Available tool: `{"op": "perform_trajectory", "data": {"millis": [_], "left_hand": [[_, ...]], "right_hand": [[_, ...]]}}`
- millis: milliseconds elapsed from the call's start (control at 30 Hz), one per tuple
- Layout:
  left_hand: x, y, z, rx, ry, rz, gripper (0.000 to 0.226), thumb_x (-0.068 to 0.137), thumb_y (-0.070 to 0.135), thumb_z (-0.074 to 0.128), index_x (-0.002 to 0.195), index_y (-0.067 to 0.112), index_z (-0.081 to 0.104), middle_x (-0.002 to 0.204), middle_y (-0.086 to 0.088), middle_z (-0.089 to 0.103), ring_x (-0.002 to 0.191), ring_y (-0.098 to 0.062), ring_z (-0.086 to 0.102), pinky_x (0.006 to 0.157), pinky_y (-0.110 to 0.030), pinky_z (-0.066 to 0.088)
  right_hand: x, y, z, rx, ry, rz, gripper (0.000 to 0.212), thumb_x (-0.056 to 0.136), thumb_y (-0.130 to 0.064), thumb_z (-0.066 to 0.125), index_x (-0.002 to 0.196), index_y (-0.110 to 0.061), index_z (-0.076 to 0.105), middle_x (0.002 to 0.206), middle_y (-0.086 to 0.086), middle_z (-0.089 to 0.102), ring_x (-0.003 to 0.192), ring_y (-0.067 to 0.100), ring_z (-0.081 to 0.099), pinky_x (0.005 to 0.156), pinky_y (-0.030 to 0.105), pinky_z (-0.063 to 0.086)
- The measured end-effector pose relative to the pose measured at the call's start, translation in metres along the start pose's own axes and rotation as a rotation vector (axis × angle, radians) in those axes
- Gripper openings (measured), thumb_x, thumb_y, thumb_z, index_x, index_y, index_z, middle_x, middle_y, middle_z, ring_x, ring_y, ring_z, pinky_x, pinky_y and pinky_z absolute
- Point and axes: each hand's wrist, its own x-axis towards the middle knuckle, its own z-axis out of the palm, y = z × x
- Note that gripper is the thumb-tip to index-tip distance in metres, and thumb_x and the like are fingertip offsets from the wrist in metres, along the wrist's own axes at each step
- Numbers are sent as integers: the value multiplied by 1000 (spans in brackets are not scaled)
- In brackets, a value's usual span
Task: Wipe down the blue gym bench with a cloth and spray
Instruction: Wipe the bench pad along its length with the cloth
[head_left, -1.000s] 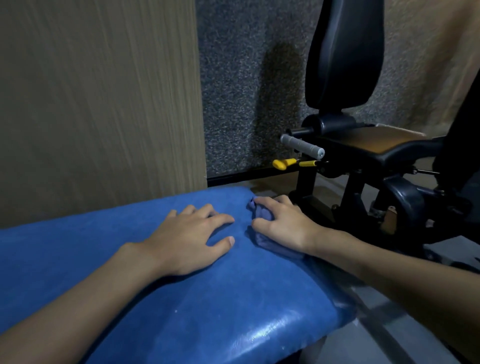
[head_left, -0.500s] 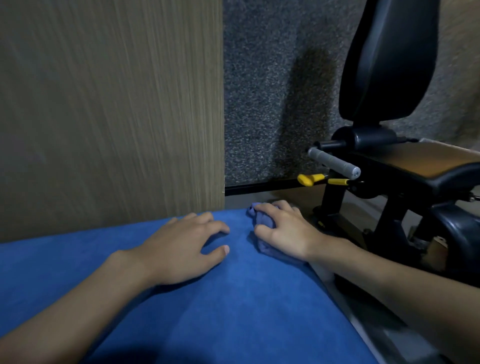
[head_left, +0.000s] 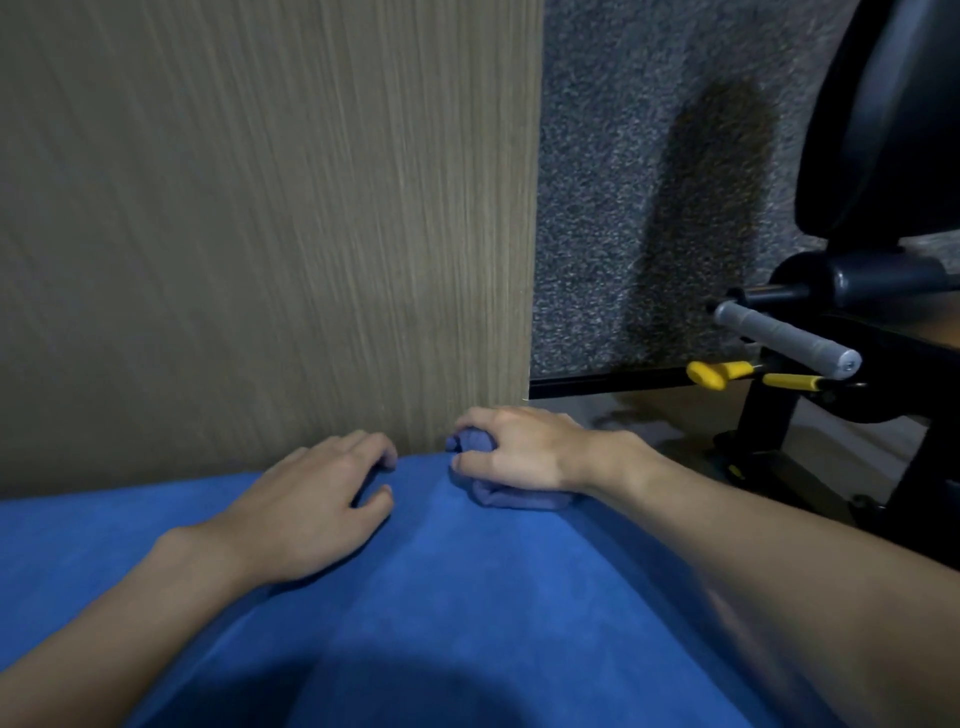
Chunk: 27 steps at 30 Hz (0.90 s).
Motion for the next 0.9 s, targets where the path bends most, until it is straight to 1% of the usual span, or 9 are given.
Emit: {"op": "perform_trajectory", "data": {"millis": [233,333,433,500,567,633,700,800,900], "left_hand": [[-3,-2,4,-36,21,40,20,94,42,41,113,36,46,109,21,54,101,-3,51,94,-31,41],[-3,-2,3,-70,8,41,16,94,38,44,109,35,45,106,19,56,99,-6,53,92,-33,43],[4,0,-2,-151,-2,6,13,94,33,46,107,34,45,105,13,58,98,-13,57,90,-37,46],[16,4,-6,-204,27,1,27,97,35,46,123,29,47,122,8,55,110,-14,55,98,-37,44],[34,16,-8,-280,76,24,39,99,37,47,136,24,46,137,5,48,121,-14,51,106,-34,38],[56,38,-9,-385,74,57,39,100,36,47,137,24,49,140,4,49,125,-13,49,107,-29,35],[77,65,-7,-436,15,62,31,100,41,45,124,27,61,128,5,59,118,-12,53,97,-26,39],[97,97,4,-355,-132,57,43,100,55,33,87,27,62,96,6,63,98,-19,57,75,-30,39],[96,99,16,-126,-177,59,53,88,75,22,107,45,62,116,8,63,111,-21,55,89,-37,42]], "right_hand": [[-14,22,-13,113,-15,62,50,61,-58,37,103,-42,58,110,-13,65,107,16,57,97,40,45],[0,3,-4,75,-25,83,50,65,-62,44,111,-45,52,108,-11,61,105,20,56,90,38,45],[4,-11,4,102,-3,52,58,72,-70,50,113,-30,41,96,-12,56,99,22,55,80,37,41],[-4,-8,4,43,33,10,63,78,-77,42,119,-28,44,124,-3,54,128,24,43,97,42,35],[-23,0,4,-6,55,-3,81,76,-85,30,140,-37,37,161,-2,12,149,16,2,117,50,9],[-50,11,7,16,43,55,106,63,-93,23,152,-37,12,162,-7,-11,148,12,-14,119,48,-1],[-77,22,11,-18,22,118,121,57,-95,20,154,-27,-7,162,-5,-13,148,10,-14,120,42,0],[-98,31,14,-41,60,199,123,63,-91,28,154,-16,-7,164,-1,-3,149,12,-5,121,38,5],[-100,29,16,-41,92,189,116,70,-86,35,154,-15,0,163,0,8,149,13,2,120,36,6]]}}
